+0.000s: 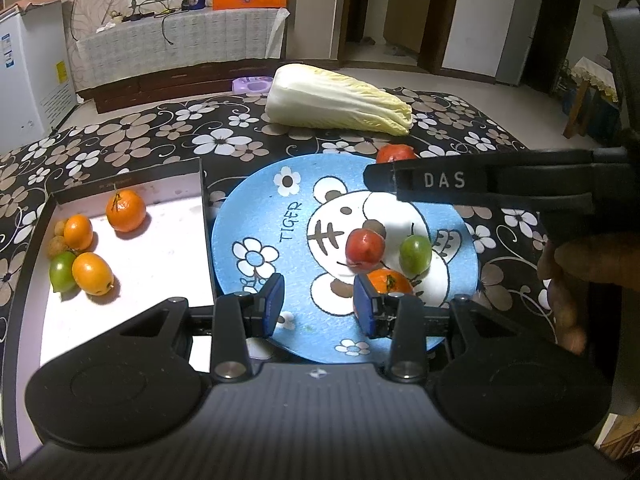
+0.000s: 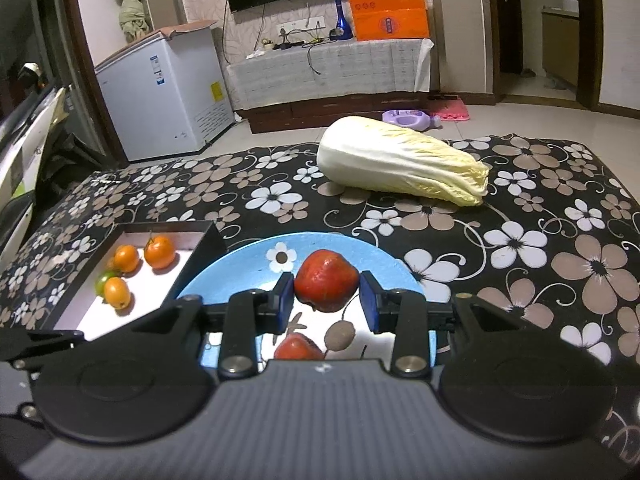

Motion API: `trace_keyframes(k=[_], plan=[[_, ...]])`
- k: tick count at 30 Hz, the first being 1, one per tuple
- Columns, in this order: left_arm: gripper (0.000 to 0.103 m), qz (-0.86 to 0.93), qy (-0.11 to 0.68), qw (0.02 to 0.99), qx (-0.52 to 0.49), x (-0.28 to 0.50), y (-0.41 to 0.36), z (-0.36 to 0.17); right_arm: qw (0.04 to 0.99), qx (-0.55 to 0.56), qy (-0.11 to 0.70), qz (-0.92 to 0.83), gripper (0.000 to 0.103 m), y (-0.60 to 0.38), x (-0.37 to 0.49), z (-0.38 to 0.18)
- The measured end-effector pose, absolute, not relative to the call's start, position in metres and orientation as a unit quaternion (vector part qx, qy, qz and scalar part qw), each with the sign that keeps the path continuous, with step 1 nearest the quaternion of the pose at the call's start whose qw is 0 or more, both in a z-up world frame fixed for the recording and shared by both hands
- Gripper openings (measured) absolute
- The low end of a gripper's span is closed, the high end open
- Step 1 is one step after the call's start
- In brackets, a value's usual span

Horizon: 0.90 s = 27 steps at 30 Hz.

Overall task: Organize fruits
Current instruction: 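Lower the right gripper and open it to release the red apple on the plate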

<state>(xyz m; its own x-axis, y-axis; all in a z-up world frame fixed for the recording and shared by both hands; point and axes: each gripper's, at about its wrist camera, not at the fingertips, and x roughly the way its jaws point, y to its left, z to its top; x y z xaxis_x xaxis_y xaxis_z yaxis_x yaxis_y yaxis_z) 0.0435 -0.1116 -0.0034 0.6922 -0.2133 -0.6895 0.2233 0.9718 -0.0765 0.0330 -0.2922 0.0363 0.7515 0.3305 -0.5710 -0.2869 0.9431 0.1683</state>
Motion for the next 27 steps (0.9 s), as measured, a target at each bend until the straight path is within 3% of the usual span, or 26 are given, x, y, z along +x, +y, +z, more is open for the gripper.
trace_keyframes(k=[27], plan=[[0.044,-0.108,0.369,0.923,-0.003,0.037,-0.094,0.005,0.925,-0.005,0.343,0.165,0.039,-0.255,0.053,0.004]])
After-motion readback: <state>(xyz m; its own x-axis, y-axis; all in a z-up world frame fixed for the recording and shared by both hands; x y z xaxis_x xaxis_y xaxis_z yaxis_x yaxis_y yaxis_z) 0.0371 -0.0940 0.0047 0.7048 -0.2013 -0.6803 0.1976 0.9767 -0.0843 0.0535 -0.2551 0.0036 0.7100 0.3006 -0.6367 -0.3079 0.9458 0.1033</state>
